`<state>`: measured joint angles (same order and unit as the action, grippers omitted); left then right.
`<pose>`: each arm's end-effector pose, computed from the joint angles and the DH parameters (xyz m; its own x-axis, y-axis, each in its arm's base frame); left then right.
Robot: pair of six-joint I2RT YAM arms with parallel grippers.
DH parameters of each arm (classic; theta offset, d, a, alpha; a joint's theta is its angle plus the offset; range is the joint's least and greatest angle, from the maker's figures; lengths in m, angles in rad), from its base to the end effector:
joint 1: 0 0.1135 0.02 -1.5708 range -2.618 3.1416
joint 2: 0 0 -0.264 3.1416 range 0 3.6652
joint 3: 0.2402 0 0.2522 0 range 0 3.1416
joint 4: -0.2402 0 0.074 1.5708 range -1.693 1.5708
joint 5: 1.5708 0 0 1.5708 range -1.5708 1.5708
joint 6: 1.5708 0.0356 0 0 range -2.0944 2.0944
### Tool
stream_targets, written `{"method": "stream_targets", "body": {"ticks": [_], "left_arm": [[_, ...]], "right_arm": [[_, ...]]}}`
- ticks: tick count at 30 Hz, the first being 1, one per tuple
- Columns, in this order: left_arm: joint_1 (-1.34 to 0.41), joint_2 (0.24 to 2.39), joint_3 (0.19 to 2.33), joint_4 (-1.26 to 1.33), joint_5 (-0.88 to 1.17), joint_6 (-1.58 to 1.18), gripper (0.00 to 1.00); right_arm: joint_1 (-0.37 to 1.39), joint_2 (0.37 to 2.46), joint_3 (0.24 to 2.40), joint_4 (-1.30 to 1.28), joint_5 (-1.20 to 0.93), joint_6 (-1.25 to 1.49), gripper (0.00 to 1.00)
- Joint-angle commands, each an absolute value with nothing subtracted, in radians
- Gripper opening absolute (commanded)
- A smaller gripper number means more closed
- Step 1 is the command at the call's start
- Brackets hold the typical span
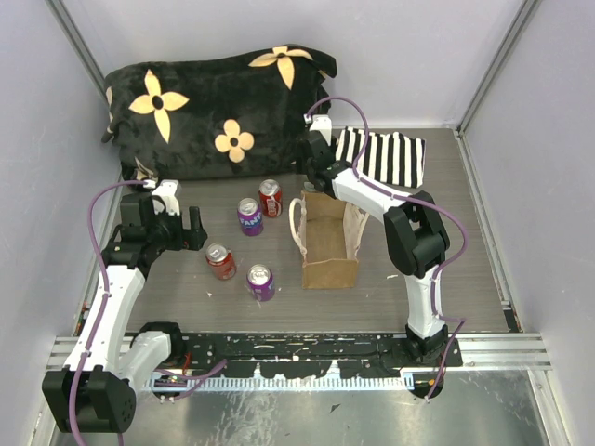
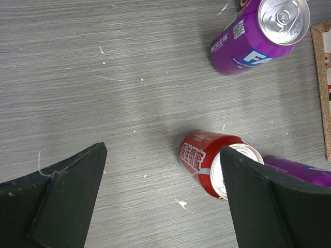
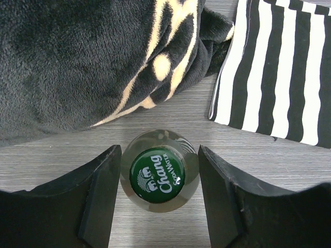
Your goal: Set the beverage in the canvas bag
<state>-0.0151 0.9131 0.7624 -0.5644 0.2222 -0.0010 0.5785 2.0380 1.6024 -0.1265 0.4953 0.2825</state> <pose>0.1918 -0.0107 0.2737 -0.6558 0.0089 -0.7549 0.1805 0.9728 -0.1453 0.4073 0.2458 0.2441 -0.4688 -0.0132 -0.8832 -0.0142 0.9999 -0.0074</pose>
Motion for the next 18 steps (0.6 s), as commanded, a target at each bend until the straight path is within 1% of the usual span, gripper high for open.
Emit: {"method": "stream_targets", "body": {"ticks": [1,5,11,18], "left_arm": [[-0.011,0.917,0.761,-0.534,0.242,-0.006,0.98],[-0.011,0.918,0.761,-0.536,0.242,-0.003,0.98],[-0.011,0.924,0.761,-0.533,0.247,-0.002,0.98],[-0.011,0.932,0.759,-0.531,0.250,-0.003,0.98]], "right_arm": [[0.574,2.008,1.594,-0.133,0.498,0.278,0.58],[0.574,2.009,1.584,-0.113,0.504,0.290,0.68],[0.574,2.018,1.583,-0.072,0.515,0.278,0.76],[0.574,2.002,1.546,0.004,0.521,0.275,0.78]]}}
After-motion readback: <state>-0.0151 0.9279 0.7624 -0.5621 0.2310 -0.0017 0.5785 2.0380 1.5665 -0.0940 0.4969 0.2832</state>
